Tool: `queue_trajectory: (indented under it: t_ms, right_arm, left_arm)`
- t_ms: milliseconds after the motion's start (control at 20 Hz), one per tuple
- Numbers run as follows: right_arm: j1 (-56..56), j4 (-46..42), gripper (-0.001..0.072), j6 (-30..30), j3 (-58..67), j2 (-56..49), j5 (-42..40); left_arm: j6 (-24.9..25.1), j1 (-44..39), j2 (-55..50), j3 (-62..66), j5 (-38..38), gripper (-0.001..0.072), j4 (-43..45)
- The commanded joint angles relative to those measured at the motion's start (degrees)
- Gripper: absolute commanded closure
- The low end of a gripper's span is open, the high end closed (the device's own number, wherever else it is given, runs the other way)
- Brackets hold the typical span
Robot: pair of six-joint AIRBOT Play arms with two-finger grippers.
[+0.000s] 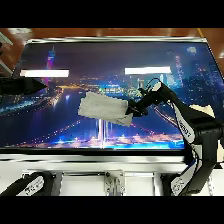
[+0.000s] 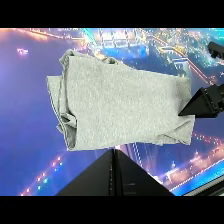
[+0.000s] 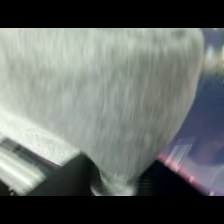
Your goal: Fold the shirts.
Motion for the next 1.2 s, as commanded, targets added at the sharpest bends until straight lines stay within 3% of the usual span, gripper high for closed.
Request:
queue_trajectory:
  t_ms: [0,200,450,650,900,1150]
  right_arm:
    - [-0.5,3.0,0.0660,-2.1,-0.2,-0.3,-3.3]
    - [-4.3,2.8,0.0657,-10.4,1.2,9.7,-3.0]
    - [-17.7,1.0,0.0658,-3.3,7.2,28.4,1.6]
    - [-31.4,-11.5,0.0658,4.4,9.7,38.5,9.9]
    - [-45.9,-20.2,0.0657,4.7,9.6,41.4,14.2]
    - [-50.1,-28.6,0.0657,1.2,9.6,39.5,27.3]
  left_arm:
    - [-0.1,0.0,0.0,0.0,0.1,0.0677,-0.7]
    - [-0.1,0.0,0.0,0.0,0.1,0.0677,-2.7]
    - [-0.1,-0.5,0.0,0.0,0.0,0.0677,-3.7]
    - [-0.1,-0.7,-0.1,0.0,0.0,0.0677,-3.6]
    - [-0.1,-0.7,-0.1,0.0,-5.2,0.0677,-5.0]
    - [0.0,-2.2,-0.1,0.0,-2.2,0.0676,-5.7]
